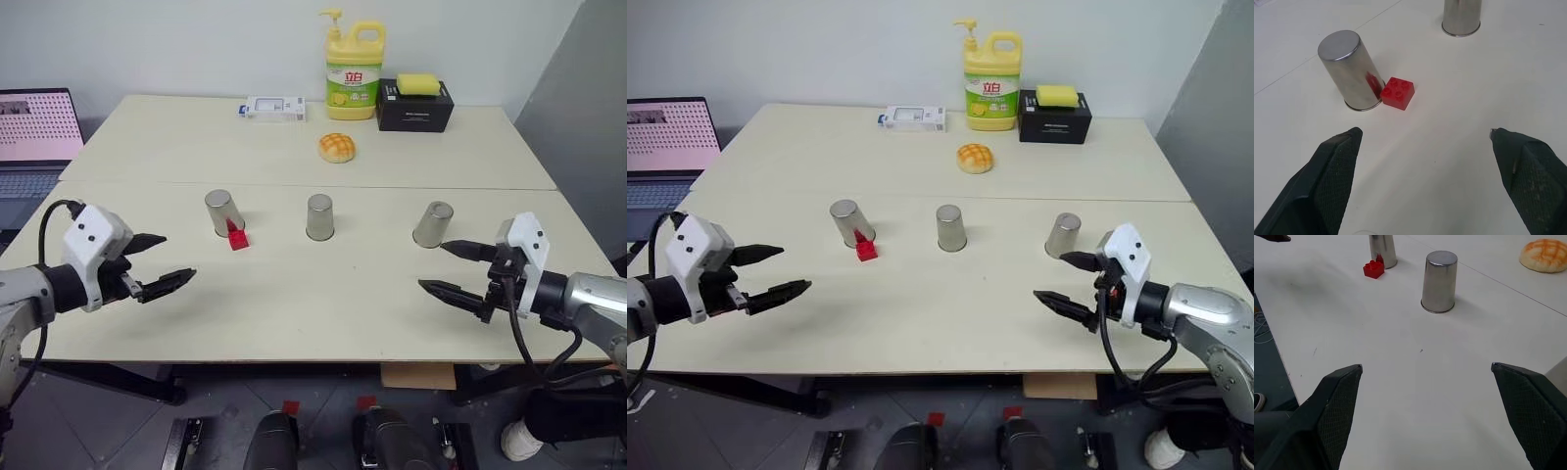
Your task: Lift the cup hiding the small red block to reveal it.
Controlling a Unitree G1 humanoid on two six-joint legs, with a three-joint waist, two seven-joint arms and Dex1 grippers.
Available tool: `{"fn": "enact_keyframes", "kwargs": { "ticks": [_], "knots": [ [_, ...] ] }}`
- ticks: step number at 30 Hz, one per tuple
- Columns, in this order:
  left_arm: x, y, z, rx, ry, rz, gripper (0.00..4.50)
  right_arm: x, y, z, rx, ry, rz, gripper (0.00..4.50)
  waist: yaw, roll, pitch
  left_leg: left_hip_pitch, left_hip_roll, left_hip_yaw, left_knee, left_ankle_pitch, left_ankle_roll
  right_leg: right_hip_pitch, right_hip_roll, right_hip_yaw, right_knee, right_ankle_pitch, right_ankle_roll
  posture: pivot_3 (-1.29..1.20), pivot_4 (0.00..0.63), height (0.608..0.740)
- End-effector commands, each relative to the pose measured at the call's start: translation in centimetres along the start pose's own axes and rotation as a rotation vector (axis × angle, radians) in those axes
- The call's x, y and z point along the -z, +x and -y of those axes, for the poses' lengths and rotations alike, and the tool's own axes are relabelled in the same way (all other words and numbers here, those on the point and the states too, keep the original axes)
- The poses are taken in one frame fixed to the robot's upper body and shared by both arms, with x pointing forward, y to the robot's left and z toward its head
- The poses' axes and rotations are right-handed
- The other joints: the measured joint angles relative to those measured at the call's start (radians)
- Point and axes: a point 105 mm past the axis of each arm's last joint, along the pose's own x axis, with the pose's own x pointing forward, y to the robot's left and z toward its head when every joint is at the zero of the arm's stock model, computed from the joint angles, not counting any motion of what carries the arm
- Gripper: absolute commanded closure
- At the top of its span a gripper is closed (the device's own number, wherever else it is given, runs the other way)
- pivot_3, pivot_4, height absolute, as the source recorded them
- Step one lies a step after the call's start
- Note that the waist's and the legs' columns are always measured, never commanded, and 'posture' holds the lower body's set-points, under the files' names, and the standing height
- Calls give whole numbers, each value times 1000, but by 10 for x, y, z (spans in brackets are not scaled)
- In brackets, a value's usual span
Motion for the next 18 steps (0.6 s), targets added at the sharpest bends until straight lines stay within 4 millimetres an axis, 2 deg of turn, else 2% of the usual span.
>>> {"fn": "enact_keyframes", "kwargs": {
  "ticks": [1,18],
  "knots": [
    [-15,-4,-2,-10,41,51,57,-11,-4,3,16,-52,30,0,0,0,0,0,0,0,0,0,0,0,0,0,0,0,0,0,150,740],
    [-16,-2,3,23,28,25,57,-17,-19,6,17,-61,34,0,0,0,0,0,0,0,0,0,0,0,0,0,0,0,0,0,150,740]
  ]
}}
